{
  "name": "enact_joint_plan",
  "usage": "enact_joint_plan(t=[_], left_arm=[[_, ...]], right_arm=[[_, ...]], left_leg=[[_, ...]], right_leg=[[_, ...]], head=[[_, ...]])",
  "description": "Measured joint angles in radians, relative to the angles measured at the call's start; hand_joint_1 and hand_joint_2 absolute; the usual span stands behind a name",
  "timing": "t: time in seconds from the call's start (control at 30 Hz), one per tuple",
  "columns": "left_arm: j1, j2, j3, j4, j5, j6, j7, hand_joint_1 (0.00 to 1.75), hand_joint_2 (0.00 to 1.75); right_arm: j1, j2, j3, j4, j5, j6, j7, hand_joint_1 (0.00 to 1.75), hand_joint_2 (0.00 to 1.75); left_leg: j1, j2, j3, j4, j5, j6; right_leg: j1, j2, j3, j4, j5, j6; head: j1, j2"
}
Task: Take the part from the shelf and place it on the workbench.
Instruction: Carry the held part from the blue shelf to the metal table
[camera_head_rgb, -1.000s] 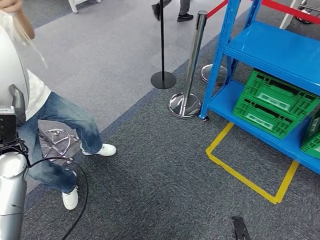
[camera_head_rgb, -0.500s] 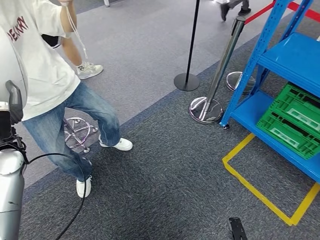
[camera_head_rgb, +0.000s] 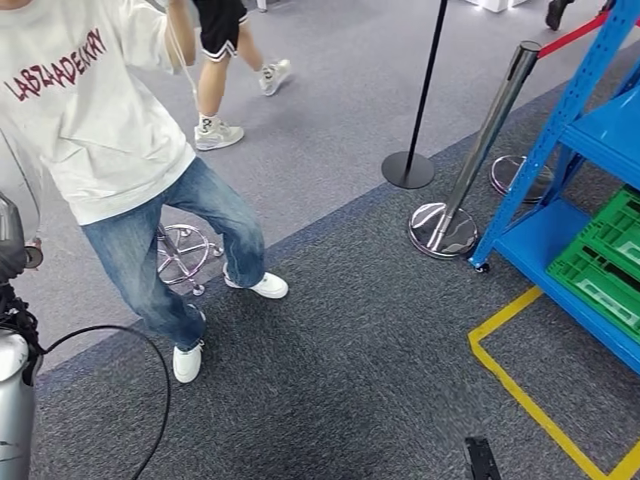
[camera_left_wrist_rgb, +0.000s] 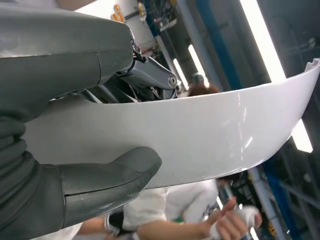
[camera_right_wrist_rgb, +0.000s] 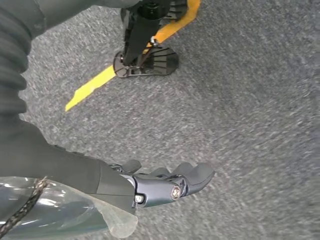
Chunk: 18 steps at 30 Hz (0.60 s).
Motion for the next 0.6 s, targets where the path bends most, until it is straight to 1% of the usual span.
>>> enact_joint_plan(t=[0.03, 0.07, 0.1, 0.13, 0.17, 0.2, 0.23, 0.27, 0.3, 0.33, 0.37, 0.4, 0.43, 0.47, 0.5, 0.53, 0.57, 0.6], left_arm=[[0.004, -0.001, 0.0, -0.01, 0.001, 0.0, -0.003, 1.75, 1.75], [0.008, -0.002, -0.001, -0.02, 0.002, -0.001, -0.006, 1.75, 1.75], [0.015, -0.002, -0.001, -0.029, 0.004, -0.001, -0.009, 1.75, 1.75], [0.023, -0.003, -0.001, -0.04, 0.006, -0.002, -0.013, 1.75, 1.75], [0.029, -0.004, -0.001, -0.05, 0.007, -0.002, -0.017, 1.75, 1.75], [0.033, -0.005, -0.002, -0.06, 0.007, -0.003, -0.02, 1.75, 1.75], [0.036, -0.007, -0.002, -0.068, 0.007, -0.003, -0.022, 1.75, 1.75], [0.04, -0.009, -0.003, -0.075, 0.007, -0.003, -0.024, 1.75, 1.75], [0.044, -0.012, -0.003, -0.079, 0.007, -0.003, -0.026, 1.75, 1.75], [0.051, -0.014, -0.004, -0.083, 0.007, -0.003, -0.026, 1.75, 1.75], [0.057, -0.015, -0.004, -0.085, 0.007, -0.003, -0.027, 1.75, 1.75], [0.062, -0.016, -0.004, -0.088, 0.007, -0.003, -0.027, 1.75, 1.75], [0.064, -0.017, -0.004, -0.091, 0.006, -0.003, -0.027, 1.75, 1.75], [0.065, -0.018, -0.004, -0.095, 0.006, -0.003, -0.027, 1.75, 1.75], [0.066, -0.018, -0.004, -0.099, 0.006, -0.003, -0.028, 1.75, 1.75], [0.067, -0.019, -0.004, -0.102, 0.006, -0.003, -0.028, 1.75, 1.75], [0.069, -0.02, -0.005, -0.104, 0.006, -0.003, -0.028, 1.75, 1.75], [0.072, -0.02, -0.005, -0.106, 0.006, -0.002, -0.028, 1.75, 1.75]], right_arm=[[0.0, 0.0, -0.001, 0.0, 0.0, 0.0, -0.001, 0.0, 1.75], [0.0, 0.0, -0.002, 0.0, 0.0, 0.0, -0.001, 0.0, 1.75], [-0.001, 0.0, -0.003, 0.0, 0.0, 0.0, -0.002, 0.0, 1.75], [-0.001, 0.0, -0.004, 0.0, 0.0, 0.0, -0.002, 0.0, 1.75], [-0.001, 0.0, -0.005, 0.0, 0.0, 0.0, -0.003, 0.0, 1.75], [-0.002, 0.0, -0.006, 0.0, 0.0, 0.0, -0.004, 0.0, 1.75], [-0.002, 0.0, -0.006, 0.0, 0.0, 0.0, -0.004, 0.0, 1.75], [-0.001, 0.0, -0.007, 0.0, 0.0, 0.0, -0.004, 0.0, 1.75], [0.001, 0.001, -0.008, 0.0, 0.0, 0.0, -0.004, 0.0, 1.75], [0.004, 0.001, -0.009, 0.0, 0.0, 0.0, -0.004, 0.0, 1.75], [0.006, 0.0, -0.011, 0.0, 0.0, 0.0, -0.004, 0.0, 1.75], [0.007, 0.0, -0.012, 0.0, 0.0, 0.0, -0.004, 0.0, 1.75], [0.007, 0.0, -0.014, 0.0, 0.0, 0.0, -0.005, 0.0, 1.75], [0.006, 0.0, -0.016, 0.0, 0.0, 0.0, -0.005, 0.0, 1.75], [0.006, 0.0, -0.017, 0.0, 0.0, 0.0, -0.005, 0.0, 1.75], [0.005, 0.0, -0.017, 0.0, 0.0, 0.0, -0.005, 0.0, 1.75], [0.006, 0.0, -0.018, 0.0, 0.0, 0.0, -0.005, 0.0, 1.75], [0.007, 0.0, -0.018, 0.0, 0.0, 0.0, -0.005, 0.0, 1.75]], left_leg=[[-0.004, 0.011, 0.019, -0.039, 0.008, 0.006], [-0.008, 0.014, 0.026, -0.055, 0.006, 0.012], [-0.011, 0.006, 0.025, -0.058, 0.005, 0.02], [-0.009, -0.002, 0.025, -0.062, 0.006, 0.027], [-0.007, -0.01, 0.027, -0.066, 0.008, 0.033], [-0.005, -0.017, 0.029, -0.07, 0.01, 0.04], [-0.002, -0.024, 0.031, -0.074, 0.011, 0.046], [-0.003, -0.031, 0.031, -0.074, 0.01, 0.05], [-0.004, -0.04, 0.031, -0.074, 0.009, 0.053], [-0.006, -0.05, 0.032, -0.073, 0.008, 0.055], [-0.007, -0.06, 0.032, -0.073, 0.008, 0.056], [-0.008, -0.071, 0.032, -0.072, 0.007, 0.056], [-0.008, -0.082, 0.033, -0.07, 0.006, 0.055], [-0.007, -0.092, 0.033, -0.068, 0.004, 0.053], [-0.008, -0.102, 0.032, -0.065, 0.002, 0.049], [-0.008, -0.111, 0.03, -0.061, 0.001, 0.045], [-0.007, -0.119, 0.027, -0.059, 0.001, 0.039], [-0.005, -0.127, 0.024, -0.059, 0.002, 0.033]], right_leg=[[0.002, -0.008, 0.003, 0.0, -0.004, 0.005], [0.005, -0.015, 0.005, -0.001, -0.006, 0.01], [0.006, -0.024, 0.007, -0.004, -0.008, 0.015], [0.006, -0.028, 0.009, -0.007, -0.011, 0.021], [0.004, -0.02, 0.008, -0.003, -0.017, 0.026], [0.003, -0.003, -0.001, 0.017, -0.032, 0.029], [0.002, 0.019, -0.022, 0.059, -0.057, 0.031], [0.001, 0.039, -0.054, 0.123, -0.087, 0.031], [0.002, 0.05, -0.094, 0.199, -0.117, 0.032], [0.002, 0.055, -0.131, 0.26, -0.134, 0.032], [0.003, 0.057, -0.154, 0.291, -0.133, 0.032], [0.003, 0.058, -0.159, 0.28, -0.109, 0.03], [0.003, 0.062, -0.144, 0.231, -0.07, 0.028], [0.002, 0.073, -0.116, 0.158, -0.027, 0.026], [0.0, 0.094, -0.088, 0.091, 0.002, 0.023], [-0.002, 0.112, -0.064, 0.043, 0.017, 0.021], [-0.003, 0.125, -0.049, 0.016, 0.021, 0.019], [-0.001, 0.129, -0.043, 0.012, 0.016, 0.016]], head=[[0.001, 0.0], [0.001, 0.0], [0.001, 0.0], [0.002, 0.0], [0.003, 0.0], [0.005, 0.0], [0.007, 0.0], [0.009, 0.0], [0.01, 0.0], [0.011, 0.0], [0.011, 0.0], [0.011, 0.0], [0.011, 0.0], [0.011, 0.0], [0.011, 0.0], [0.01, 0.0], [0.009, 0.0], [0.008, 0.0]])
